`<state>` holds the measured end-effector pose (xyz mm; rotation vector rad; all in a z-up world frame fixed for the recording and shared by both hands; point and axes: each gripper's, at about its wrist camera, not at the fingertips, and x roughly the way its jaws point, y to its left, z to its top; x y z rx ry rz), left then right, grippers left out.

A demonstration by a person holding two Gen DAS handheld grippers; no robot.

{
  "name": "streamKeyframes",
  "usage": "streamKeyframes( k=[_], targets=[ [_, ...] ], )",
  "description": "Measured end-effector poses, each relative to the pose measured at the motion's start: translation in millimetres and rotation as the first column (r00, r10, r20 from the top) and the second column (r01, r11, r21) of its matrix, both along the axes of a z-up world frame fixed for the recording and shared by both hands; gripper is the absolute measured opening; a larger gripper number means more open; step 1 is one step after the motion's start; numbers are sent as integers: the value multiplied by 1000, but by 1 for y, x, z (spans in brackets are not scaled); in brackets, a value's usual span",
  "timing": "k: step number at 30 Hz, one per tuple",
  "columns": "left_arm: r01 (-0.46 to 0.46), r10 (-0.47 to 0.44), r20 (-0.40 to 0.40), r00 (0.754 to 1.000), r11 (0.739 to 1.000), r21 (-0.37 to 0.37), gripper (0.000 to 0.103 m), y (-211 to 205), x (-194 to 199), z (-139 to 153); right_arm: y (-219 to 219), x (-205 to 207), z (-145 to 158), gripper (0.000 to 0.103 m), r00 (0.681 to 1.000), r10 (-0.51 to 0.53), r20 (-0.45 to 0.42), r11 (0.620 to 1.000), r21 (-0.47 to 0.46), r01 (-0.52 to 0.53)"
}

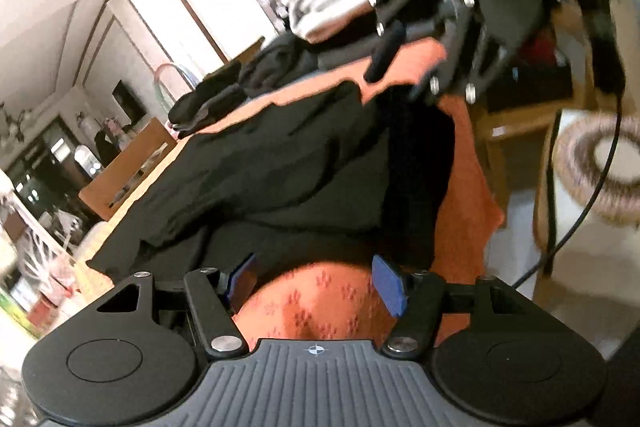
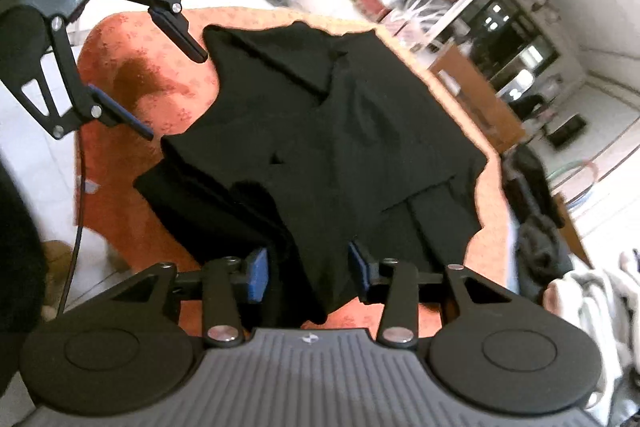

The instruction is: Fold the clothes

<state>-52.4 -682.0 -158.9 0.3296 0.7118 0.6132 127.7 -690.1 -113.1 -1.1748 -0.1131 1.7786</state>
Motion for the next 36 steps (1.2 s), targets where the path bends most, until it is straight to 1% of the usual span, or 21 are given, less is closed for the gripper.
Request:
streamKeyframes(
  k=[1, 2, 3, 4, 5, 6, 7, 9, 12, 16, 19, 22, 24, 26, 27, 28, 29, 30, 31, 32, 36],
  targets=[
    [4, -4, 21, 1000, 1000, -17, 66, 0, 1, 5, 0, -1, 1, 46, 1000, 3, 5, 1000, 7, -3],
    [14, -13, 38, 999, 999, -33, 67, 0, 3, 10, 1, -1, 2, 40, 1000, 9, 4, 1000, -6, -9],
    [24, -22, 48, 999, 999, -45, 67, -1, 6, 15, 3, -1, 3, 33, 1000, 14, 4, 1000, -19, -14],
    [36, -33, 58, 998, 998, -56, 68, -3, 10, 21, 4, 0, 5, 19, 1000, 19, 1, 999, -30, -19],
    [45, -41, 71, 997, 997, -64, 69, -6, 15, 26, 6, 0, 8, 16, 1000, 23, -6, 999, -39, -24],
    [48, -43, 85, 995, 997, -67, 71, -10, 18, 29, 8, 1, 10, 16, 1000, 28, -13, 998, -48, -28],
    [29, -24, 84, 996, 998, -61, 74, -14, 26, 28, 9, 1, 13, 15, 999, 31, -19, 998, -52, -32],
    [-11, 15, 83, 996, 999, -48, 76, -22, 42, 28, 11, 4, 19, 14, 999, 35, -34, 998, -49, -37],
    [-154, 154, 50, 987, 988, -2, 76, -28, 72, 13, 13, 7, 24, 14, 997, 46, -62, 997, -52, -49],
    [-309, 309, 9, 951, 950, 43, 76, -34, 105, -9, 12, 13, 28, 14, 993, 89, -71, 995, -46, -92],
    [-386, 389, -25, 921, 919, 76, 76, -36, 113, -20, 10, 18, 30, 14, 991, 113, -78, 992, -42, -117],
    [-451, 455, -61, 888, 890, 69, 74, -32, 111, -26, 8, 24, 30, 14, 988, 118, -97, 992, -38, -122],
    [-482, 485, -68, 872, 875, 51, 62, -31, 105, -26, 7, 26, 29, 14, 987, 119, -109, 992, -34, -123],
    [-506, 506, -50, 861, 862, 21, 31, -30, 99, -19, 4, 27, 25, 15, 986, 121, -113, 992, -29, -125],
    [-517, 517, -37, 855, 856, 4, 25, -30, 95, -15, 3, 28, 22, 16, 986, 122, -118, 992, -25, -126],
    [-529, 528, -27, 849, 849, -21, 17, -29, 92, -10, 1, 29, 19, 18, 985, 120, -121, 992, -22, -124],
    [-540, 540, -17, 842, 840, -47, 13, -28, 89, -5, -1, 29, 15, 29, 986, 116, -123, 993, -20, -119],
    [-550, 551, -8, 834, 832, -72, 11, -27, 86, 0, -3, 29, 10, 35, 986, 111, -124, 993, -15, -113],
    [-560, 562, -4, 827, 824, -91, 10, -26, 85, 3, -7, 30, 6, 45, 987, 104, -125, 994, -5, -106],
    [-566, 569, 1, 822, 818, -103, 10, -25, 84, 6, -11, 31, 1, 50, 988, 95, -125, 995, 2, -96],
    [-575, 583, 15, 812, 805, -148, 9, -22, 82, 19, -25, 37, -16, 56, 989, 55, -138, 998, 14, -54]
  ],
)
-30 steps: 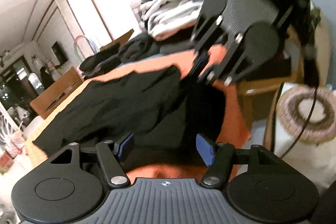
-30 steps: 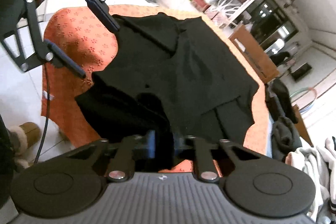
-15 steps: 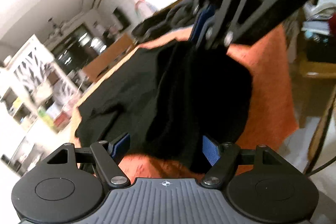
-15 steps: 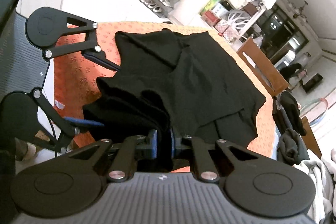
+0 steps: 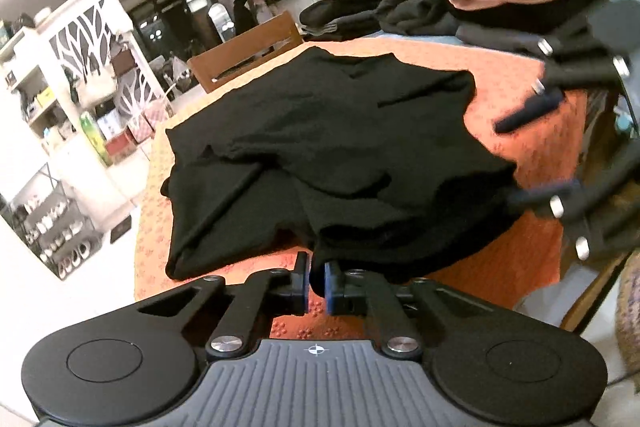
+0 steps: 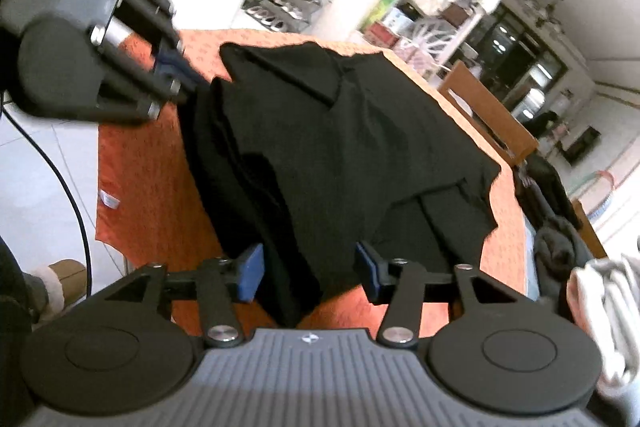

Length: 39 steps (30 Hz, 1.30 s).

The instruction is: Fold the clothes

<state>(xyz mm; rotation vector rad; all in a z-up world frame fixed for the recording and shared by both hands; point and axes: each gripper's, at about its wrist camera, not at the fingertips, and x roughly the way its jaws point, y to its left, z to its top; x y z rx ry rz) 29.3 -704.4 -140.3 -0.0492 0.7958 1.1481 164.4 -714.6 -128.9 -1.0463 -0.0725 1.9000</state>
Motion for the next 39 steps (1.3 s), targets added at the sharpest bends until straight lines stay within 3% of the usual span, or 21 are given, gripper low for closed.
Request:
streamKeyframes(
  k=[5, 10, 19, 26, 31, 33, 35, 36, 39],
  targets=[
    [-11, 12, 29, 999, 1000, -26, 9, 7, -2, 10, -19, 6, -21, 64, 1000, 7, 26, 1000, -3, -7],
    [0, 1, 35, 999, 999, -42, 8, 9, -3, 14, -28, 1, -46, 64, 990, 58, 132, 997, 34, -63],
    [14, -13, 35, 999, 999, -29, 8, 11, 0, 24, -30, -18, -73, 68, 929, 105, 354, 960, 207, -187],
    [-9, 10, 45, 999, 1000, -15, 8, 11, 1, 29, -28, -21, -69, 80, 915, 91, 393, 939, 272, -210],
    [-23, 24, 48, 999, 1000, -12, 8, 12, 3, 30, -24, -19, -60, 83, 913, 109, 393, 937, 267, -227],
    [-23, 24, 46, 999, 1000, -10, 8, 13, 3, 30, -22, -18, -63, 73, 900, 153, 408, 937, 228, -263],
    [-20, 21, 47, 999, 1000, -11, 8, 13, 3, 31, -19, -16, -60, 32, 897, 185, 401, 943, 186, -278],
    [-17, 18, 48, 999, 1000, -12, 7, 13, 2, 32, -17, -14, -56, 24, 900, 195, 389, 946, 166, -277],
    [-6, 6, 58, 998, 1000, -8, 7, 14, 0, 39, -13, -8, -36, 12, 921, 207, 331, 957, 126, -260]
  ],
)
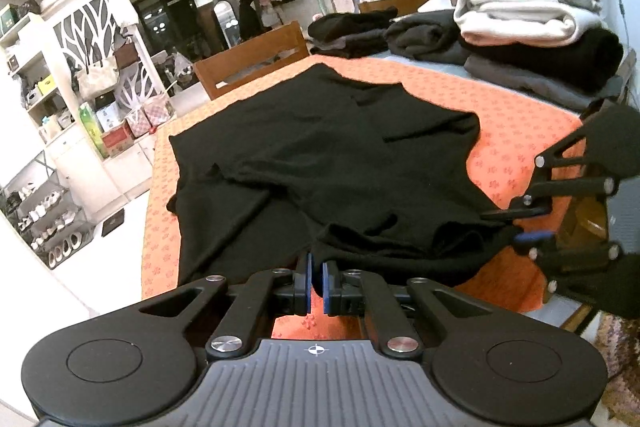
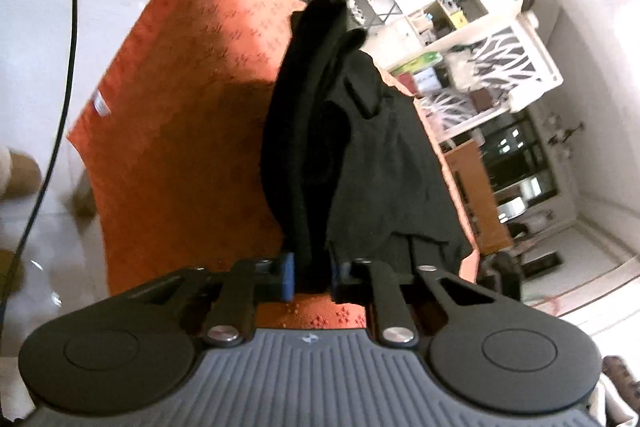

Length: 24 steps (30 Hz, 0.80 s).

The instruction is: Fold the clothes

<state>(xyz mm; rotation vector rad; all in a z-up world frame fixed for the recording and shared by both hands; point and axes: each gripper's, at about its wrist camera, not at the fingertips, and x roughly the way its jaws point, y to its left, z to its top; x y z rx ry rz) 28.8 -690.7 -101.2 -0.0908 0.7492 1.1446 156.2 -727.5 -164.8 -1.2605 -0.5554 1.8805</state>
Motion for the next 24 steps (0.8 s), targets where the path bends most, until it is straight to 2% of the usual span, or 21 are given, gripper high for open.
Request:
streamKeyframes(
  k=[5, 12, 19, 24],
  targets=[
    [1, -2, 31, 1000, 1000, 3, 7, 10, -6, 18, 19, 8, 47, 10, 997, -36, -69, 997, -68, 31],
    [-14, 14, 63, 998, 1000, -6, 7, 44, -7, 32, 59, 14, 86, 9, 997, -59, -41, 995, -86, 55],
    [-34, 35, 72, 997, 999, -18, 7, 103, -8, 28, 120, 9, 94, 9, 999, -48, 1, 992, -113, 48],
    [-62, 70, 61, 996, 991, -114, 8, 151, -10, 5, 175, 7, 85, 9, 999, -25, 22, 975, -220, 29]
  ],
)
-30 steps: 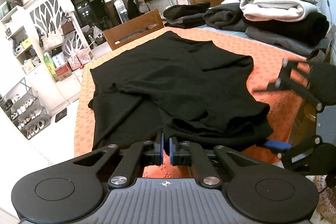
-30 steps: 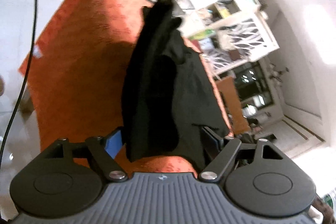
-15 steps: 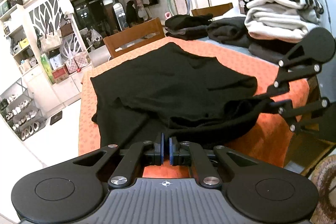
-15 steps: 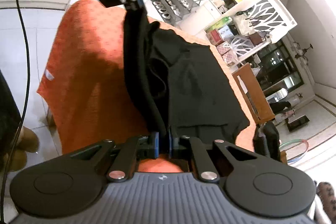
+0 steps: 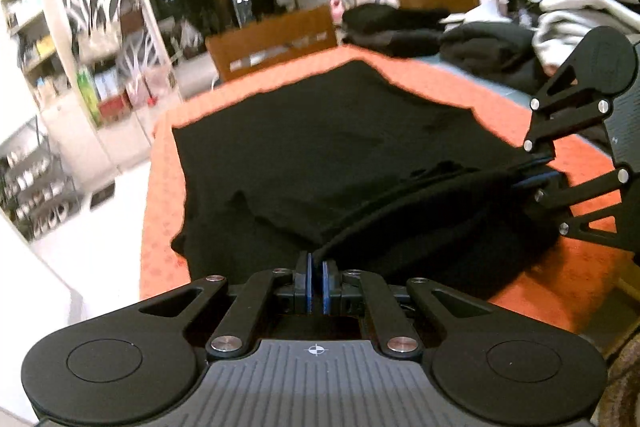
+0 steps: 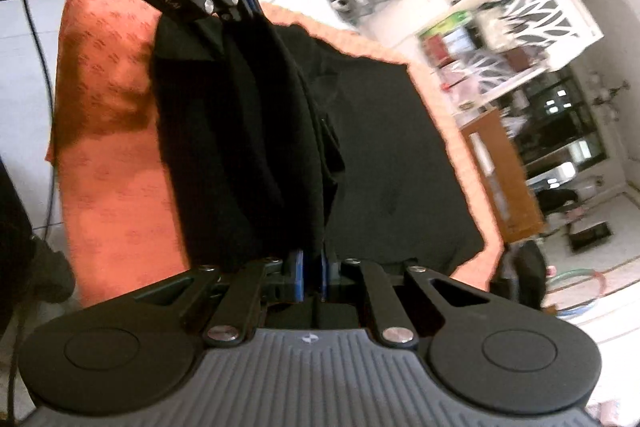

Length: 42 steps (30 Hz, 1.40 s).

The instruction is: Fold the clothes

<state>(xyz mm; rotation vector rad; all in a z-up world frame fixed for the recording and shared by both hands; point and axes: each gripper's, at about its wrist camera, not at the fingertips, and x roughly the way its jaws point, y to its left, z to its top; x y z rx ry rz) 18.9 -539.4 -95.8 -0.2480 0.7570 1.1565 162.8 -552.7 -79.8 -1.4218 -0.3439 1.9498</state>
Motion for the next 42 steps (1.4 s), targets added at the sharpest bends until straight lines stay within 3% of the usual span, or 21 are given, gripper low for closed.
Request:
streamKeyframes(
  k=[6, 11, 16, 20, 23, 25, 30, 32, 38, 42],
  targets=[
    [-19, 21, 22, 1000, 997, -78, 14, 41, -4, -23, 44, -2, -24, 15, 1000, 25, 13, 996, -84, -24],
    [-66, 75, 127, 989, 995, -70, 31, 58, -26, -11, 67, 16, -14, 30, 991, -80, -106, 987, -148, 64],
    [-71, 85, 233, 969, 995, -70, 35, 61, -49, 11, 79, 47, 11, 33, 933, -251, -257, 954, -229, 193],
    [60, -31, 273, 962, 993, -98, 35, 46, -47, 16, 76, 64, 26, 33, 874, -339, -348, 926, -287, 245],
    [177, -140, 257, 956, 976, -128, 35, 38, -30, 7, 69, 61, 27, 33, 855, -344, -388, 920, -320, 225],
    [207, -169, 235, 957, 967, -147, 35, 40, -20, -2, 66, 56, 22, 33, 849, -343, -401, 914, -352, 203],
    [164, -132, 195, 972, 973, -162, 35, 63, -7, -23, 81, 51, 2, 32, 804, -412, -429, 884, -403, 238],
    [150, -117, 195, 974, 975, -164, 35, 72, -5, -27, 92, 54, -8, 28, 781, -448, -434, 872, -404, 275],
    [109, -77, 184, 980, 979, -170, 35, 87, 0, -37, 110, 58, -28, 27, 727, -533, -434, 839, -386, 384],
    [93, -57, 207, 977, 981, -169, 36, 89, -3, -31, 108, 59, -22, 28, 707, -551, -443, 830, -382, 408]
  ],
)
